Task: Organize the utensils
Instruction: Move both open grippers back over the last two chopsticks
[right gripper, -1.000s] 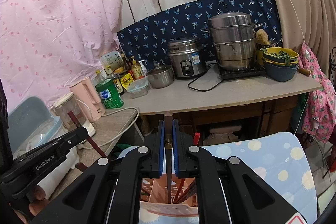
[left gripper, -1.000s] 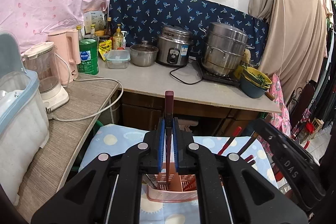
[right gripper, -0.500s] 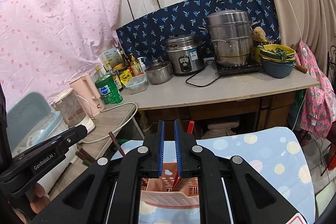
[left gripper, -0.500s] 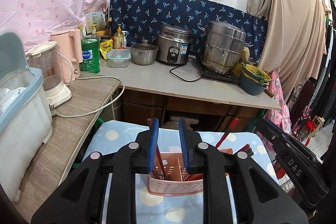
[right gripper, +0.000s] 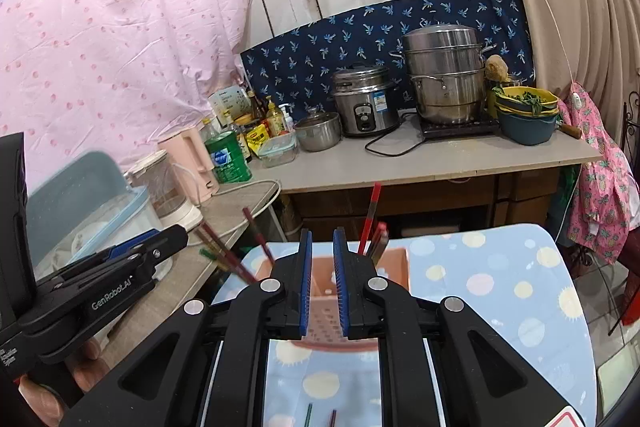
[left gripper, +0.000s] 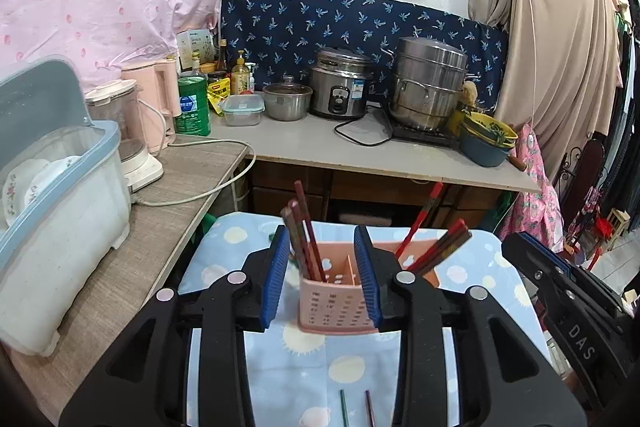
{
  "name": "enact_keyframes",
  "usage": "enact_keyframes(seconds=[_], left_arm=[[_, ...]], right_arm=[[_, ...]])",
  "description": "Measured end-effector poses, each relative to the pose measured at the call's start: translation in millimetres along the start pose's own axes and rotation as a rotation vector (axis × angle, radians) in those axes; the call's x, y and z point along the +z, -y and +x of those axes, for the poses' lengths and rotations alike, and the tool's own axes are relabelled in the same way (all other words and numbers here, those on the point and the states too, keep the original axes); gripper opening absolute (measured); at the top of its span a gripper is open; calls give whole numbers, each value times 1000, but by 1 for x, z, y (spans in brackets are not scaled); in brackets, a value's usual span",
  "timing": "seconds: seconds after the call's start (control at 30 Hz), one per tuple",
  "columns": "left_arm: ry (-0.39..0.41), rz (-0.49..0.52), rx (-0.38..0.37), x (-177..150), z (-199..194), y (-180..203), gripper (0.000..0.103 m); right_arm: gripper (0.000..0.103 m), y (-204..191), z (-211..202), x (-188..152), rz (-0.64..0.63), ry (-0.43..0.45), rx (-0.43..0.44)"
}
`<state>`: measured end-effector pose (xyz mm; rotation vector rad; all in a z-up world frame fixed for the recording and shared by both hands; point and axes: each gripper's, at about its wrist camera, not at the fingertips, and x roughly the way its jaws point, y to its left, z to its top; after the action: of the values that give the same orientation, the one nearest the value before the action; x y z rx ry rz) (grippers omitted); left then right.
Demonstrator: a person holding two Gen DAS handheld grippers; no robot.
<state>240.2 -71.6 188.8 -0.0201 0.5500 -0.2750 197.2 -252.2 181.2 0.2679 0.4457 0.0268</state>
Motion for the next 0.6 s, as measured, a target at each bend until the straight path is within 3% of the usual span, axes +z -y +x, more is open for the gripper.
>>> enact_keyframes(seconds=[0.33, 0.47, 0.6], left_arm=[[-76, 18, 25, -46, -24, -2, 33], [-115, 20, 38, -76, -31, -3, 33], [-174, 17, 34, -107, -34, -5, 33]], right_arm=[[13, -15, -44, -53, -43, -33, 1], [20, -15, -57, -81, -38, -70, 8], [21, -14, -65, -114, -39, -126, 1]])
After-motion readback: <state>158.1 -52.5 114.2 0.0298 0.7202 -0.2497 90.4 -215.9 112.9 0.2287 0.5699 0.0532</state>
